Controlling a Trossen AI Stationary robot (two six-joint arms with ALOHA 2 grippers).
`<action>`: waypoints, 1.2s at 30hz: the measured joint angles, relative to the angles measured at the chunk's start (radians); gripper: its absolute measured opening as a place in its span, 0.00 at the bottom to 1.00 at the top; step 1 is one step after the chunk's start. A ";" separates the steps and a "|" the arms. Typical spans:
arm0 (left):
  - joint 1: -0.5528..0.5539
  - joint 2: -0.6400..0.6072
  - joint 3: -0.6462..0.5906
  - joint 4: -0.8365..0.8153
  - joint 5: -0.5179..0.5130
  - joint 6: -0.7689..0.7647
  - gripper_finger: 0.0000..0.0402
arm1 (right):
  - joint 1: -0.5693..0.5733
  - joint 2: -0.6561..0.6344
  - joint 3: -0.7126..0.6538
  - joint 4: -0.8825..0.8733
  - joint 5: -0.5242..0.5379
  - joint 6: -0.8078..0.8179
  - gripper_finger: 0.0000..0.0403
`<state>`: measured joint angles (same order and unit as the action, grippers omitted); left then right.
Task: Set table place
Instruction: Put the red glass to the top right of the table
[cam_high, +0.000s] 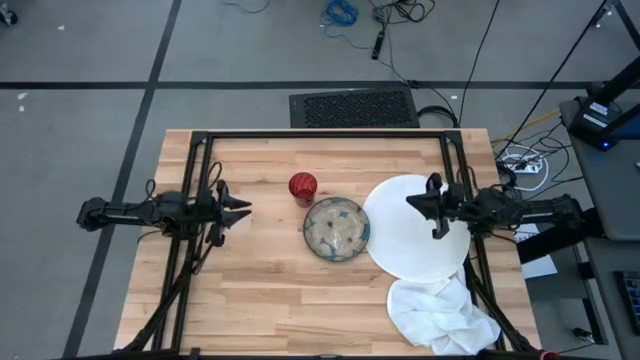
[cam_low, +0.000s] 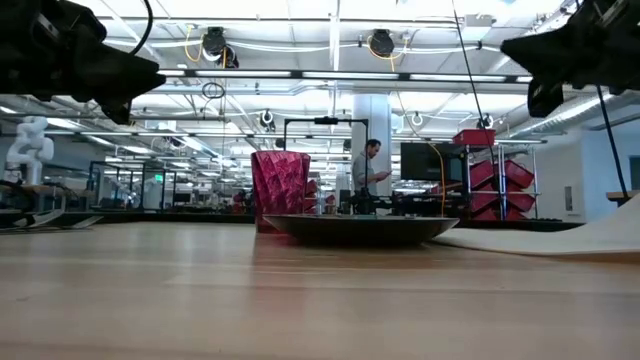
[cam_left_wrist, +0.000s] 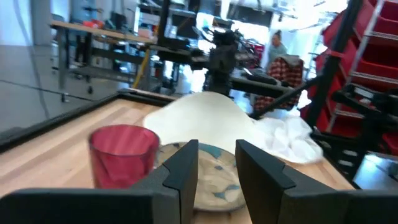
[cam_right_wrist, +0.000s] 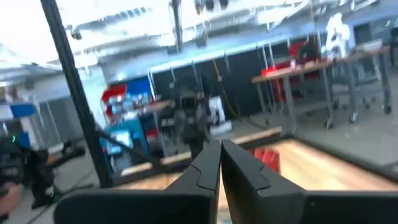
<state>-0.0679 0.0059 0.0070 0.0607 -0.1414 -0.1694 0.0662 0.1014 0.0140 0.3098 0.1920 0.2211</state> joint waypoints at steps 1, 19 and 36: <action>0.000 0.000 0.000 0.014 -0.016 0.000 0.23 | 0.009 0.039 0.000 0.020 0.023 -0.006 0.00; 0.000 0.000 0.000 0.143 -0.125 0.183 0.23 | 0.033 0.936 0.523 0.114 0.173 -0.243 0.00; 0.000 0.000 0.000 0.144 -0.127 0.211 0.23 | -0.051 1.407 0.986 -0.029 0.059 -0.339 0.43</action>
<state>-0.0677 0.0059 0.0069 0.2047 -0.2680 0.0412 0.0149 1.5080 0.9999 0.2803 0.2506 -0.1177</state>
